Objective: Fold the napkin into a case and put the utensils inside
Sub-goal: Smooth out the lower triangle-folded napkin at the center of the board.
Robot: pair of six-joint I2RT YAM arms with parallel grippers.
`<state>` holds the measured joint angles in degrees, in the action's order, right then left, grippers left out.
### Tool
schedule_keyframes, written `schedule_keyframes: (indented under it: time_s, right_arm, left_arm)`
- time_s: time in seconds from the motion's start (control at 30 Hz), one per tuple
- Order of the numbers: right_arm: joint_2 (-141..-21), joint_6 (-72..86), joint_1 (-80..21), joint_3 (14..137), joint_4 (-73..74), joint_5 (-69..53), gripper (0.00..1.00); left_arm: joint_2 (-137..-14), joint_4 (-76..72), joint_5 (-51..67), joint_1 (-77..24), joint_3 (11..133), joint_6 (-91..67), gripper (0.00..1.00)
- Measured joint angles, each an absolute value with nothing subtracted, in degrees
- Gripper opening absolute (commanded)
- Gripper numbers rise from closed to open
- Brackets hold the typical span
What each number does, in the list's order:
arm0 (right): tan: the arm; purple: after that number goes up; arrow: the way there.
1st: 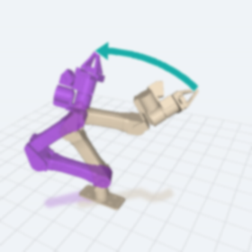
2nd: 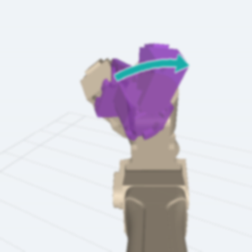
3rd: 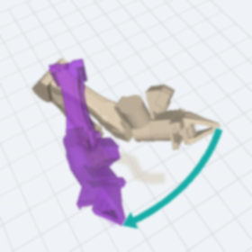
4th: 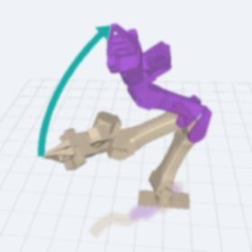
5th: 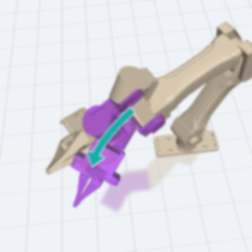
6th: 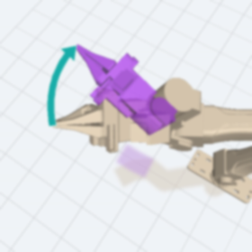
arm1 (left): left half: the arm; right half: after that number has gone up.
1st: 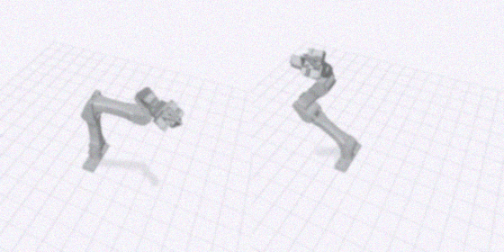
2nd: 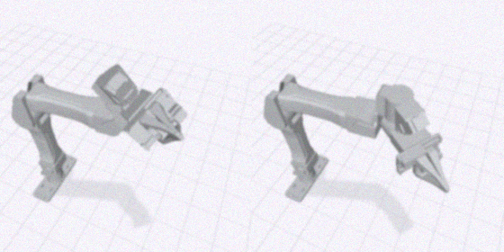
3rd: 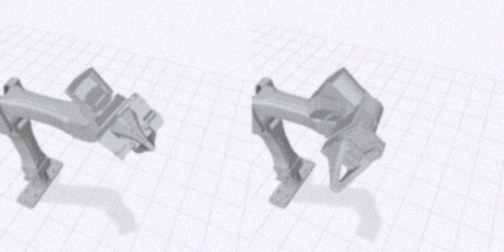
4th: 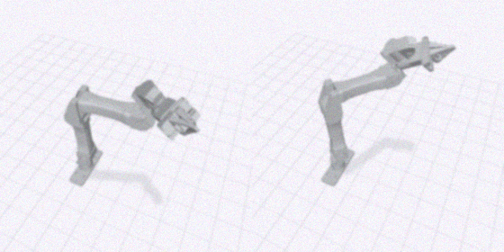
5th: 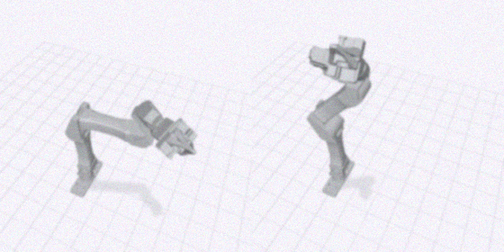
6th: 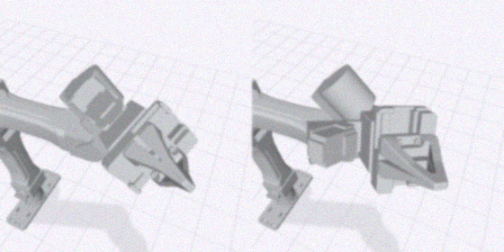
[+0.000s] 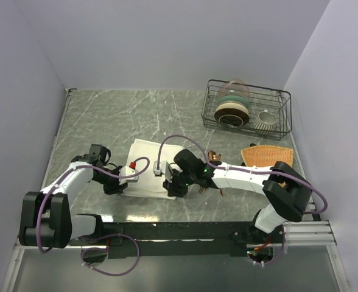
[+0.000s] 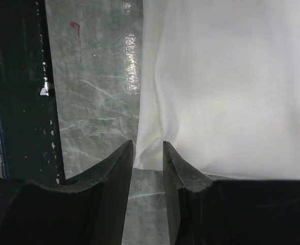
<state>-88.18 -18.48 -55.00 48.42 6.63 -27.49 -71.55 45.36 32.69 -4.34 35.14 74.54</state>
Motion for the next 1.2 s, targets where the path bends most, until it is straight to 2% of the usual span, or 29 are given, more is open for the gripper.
schedule_keyframes:
  time_s: [0.13,0.27,0.4,0.5,0.67,0.83,1.0,1.2]
  right_arm:
    - [-89.56,-18.55,-56.03,47.99,6.35,-25.65,0.38]
    - [-90.02,-18.92,-56.75,47.83,5.69,-23.79,0.36]
    - [-90.65,-19.09,-57.17,47.64,5.52,-22.28,0.36]
    - [-91.13,-19.09,-57.49,47.55,5.41,-21.39,0.33]
    - [-91.77,-19.09,-58.11,47.55,5.08,-20.1,0.18]
    - [-91.9,-19.07,-58.15,47.13,5.06,-19.81,0.0]
    - [-91.9,-19.07,-58.15,46.74,4.71,-19.94,0.0]
    - [-91.9,-18.98,-58.15,46.54,4.01,-20.38,0.0]
  left_arm:
    - [-70.89,44.16,32.32,-4.38,34.87,75.33,0.31]
    - [-70.28,43.62,31.99,-4.38,34.81,76.01,0.28]
    - [-69.49,43.48,31.81,-4.38,34.39,76.53,0.37]
    - [-68.95,43.55,31.62,-4.38,34.35,76.97,0.37]
    - [-67.64,43.55,31.57,-4.36,34.28,77.25,0.38]
    - [-67.31,43.66,31.53,-4.29,34.28,77.58,0.45]
    - [-67.31,45.5,31.2,-3.68,34.41,79.85,0.48]
    - [-66.02,47.59,30.52,-1.83,34.44,83.09,0.47]
